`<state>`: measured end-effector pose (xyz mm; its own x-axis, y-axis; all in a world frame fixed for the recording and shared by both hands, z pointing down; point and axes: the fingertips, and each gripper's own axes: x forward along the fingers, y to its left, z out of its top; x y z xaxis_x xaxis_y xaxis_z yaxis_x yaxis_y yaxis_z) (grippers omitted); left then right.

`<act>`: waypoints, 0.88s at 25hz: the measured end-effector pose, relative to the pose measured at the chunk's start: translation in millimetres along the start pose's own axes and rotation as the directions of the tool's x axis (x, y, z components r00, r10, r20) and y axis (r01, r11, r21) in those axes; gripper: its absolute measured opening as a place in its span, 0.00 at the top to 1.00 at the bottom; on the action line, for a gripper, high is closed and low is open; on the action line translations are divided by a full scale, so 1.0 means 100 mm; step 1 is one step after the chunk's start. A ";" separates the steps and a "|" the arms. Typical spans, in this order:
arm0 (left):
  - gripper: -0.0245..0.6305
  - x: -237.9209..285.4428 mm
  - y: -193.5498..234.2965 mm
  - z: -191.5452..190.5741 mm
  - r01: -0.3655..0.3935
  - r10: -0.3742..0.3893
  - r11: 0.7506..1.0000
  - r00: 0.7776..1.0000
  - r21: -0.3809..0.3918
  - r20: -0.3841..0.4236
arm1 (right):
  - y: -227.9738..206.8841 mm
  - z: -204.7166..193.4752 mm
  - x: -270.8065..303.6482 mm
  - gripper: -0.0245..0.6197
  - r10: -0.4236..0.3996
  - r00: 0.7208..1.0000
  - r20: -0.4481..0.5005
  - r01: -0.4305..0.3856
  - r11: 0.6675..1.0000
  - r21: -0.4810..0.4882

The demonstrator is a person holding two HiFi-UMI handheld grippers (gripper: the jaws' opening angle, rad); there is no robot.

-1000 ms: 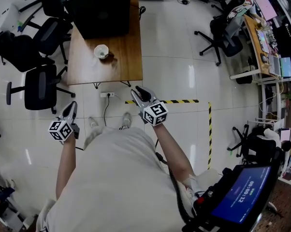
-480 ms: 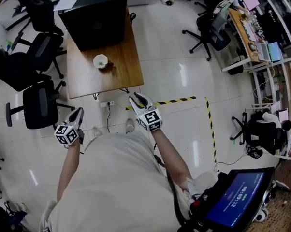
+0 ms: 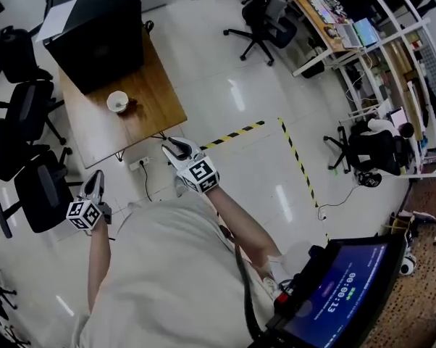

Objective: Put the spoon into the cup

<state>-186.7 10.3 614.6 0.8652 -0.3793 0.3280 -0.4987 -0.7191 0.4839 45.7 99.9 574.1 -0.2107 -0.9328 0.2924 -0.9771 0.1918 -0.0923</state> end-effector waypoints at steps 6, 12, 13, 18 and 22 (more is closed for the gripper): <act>0.96 -0.04 0.08 -0.05 0.001 -0.001 1.000 1.000 -0.019 0.000 | -0.11 -0.07 -0.10 0.80 -0.040 0.999 -0.018 0.041 0.999 0.032; 0.96 -0.09 0.19 -0.09 -0.025 0.025 0.999 1.000 -0.029 -0.002 | -0.17 -0.13 -0.16 0.80 -0.044 0.998 -0.033 0.045 0.998 0.036; 0.96 -0.09 0.20 -0.11 -0.030 0.030 0.999 1.000 -0.032 -0.002 | -0.18 -0.13 -0.15 0.80 -0.043 0.998 -0.036 0.045 0.999 0.032; 0.96 -0.10 0.24 -0.16 -0.057 0.057 0.997 0.998 -0.045 -0.001 | -0.22 -0.14 -0.10 0.80 -0.036 0.999 -0.041 0.037 0.999 0.025; 0.96 -0.09 0.21 -0.18 -0.075 0.075 0.996 0.997 -0.044 0.002 | -0.25 -0.12 -0.10 0.80 -0.002 1.000 -0.009 0.003 0.996 0.090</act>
<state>-206.2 9.1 636.6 0.8256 -0.4330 0.3619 -0.5637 -0.6625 0.4934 71.5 107.9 584.6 -0.2088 -0.9306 0.3007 -0.9710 0.1607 -0.1772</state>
